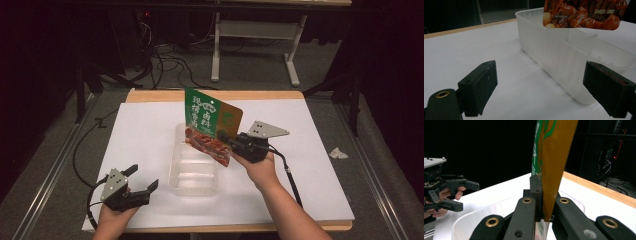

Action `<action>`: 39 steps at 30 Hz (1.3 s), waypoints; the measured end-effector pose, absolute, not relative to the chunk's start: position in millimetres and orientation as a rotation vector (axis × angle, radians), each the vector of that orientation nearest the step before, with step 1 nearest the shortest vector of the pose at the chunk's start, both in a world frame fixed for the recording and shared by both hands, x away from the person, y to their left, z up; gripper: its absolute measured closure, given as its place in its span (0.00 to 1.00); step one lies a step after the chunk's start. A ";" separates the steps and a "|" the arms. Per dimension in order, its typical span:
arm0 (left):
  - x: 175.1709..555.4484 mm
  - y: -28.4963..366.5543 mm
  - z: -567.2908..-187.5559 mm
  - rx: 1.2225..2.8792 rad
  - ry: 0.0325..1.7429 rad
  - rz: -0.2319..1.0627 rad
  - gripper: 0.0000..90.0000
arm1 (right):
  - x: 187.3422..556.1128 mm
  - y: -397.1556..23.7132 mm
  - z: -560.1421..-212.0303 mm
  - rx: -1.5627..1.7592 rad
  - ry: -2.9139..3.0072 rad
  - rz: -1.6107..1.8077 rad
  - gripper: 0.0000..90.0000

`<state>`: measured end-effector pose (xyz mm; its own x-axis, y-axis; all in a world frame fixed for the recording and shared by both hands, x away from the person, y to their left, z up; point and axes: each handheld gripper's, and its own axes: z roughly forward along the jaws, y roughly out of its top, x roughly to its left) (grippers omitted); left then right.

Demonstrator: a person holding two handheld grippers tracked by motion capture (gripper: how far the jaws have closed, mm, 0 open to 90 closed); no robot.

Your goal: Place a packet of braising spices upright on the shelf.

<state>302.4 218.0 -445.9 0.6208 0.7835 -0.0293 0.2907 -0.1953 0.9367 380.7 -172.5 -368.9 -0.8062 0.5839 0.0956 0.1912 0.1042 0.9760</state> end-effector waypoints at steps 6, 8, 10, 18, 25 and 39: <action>302.1 218.8 -445.4 1.761 0.876 0.568 0.14 | 386.5 -166.3 -371.3 0.750 2.081 1.759 1.00; 302.0 218.8 -445.4 1.762 0.876 0.568 0.14 | 388.1 -164.9 -372.0 0.742 2.088 1.757 1.00; 302.0 218.6 -445.5 1.758 0.876 0.569 0.14 | 389.2 -163.6 -372.3 0.739 2.095 1.757 1.00; 302.5 218.8 -445.7 1.760 0.876 0.568 0.14 | 394.9 -157.6 -372.6 0.708 2.122 1.744 1.00; 302.5 219.0 -445.7 1.751 0.881 0.567 0.14 | 400.2 -154.8 -377.5 0.727 2.124 1.760 1.00; 302.9 217.9 -445.5 1.750 0.880 0.563 0.14 | 400.9 -146.2 -384.5 0.760 2.117 1.758 1.00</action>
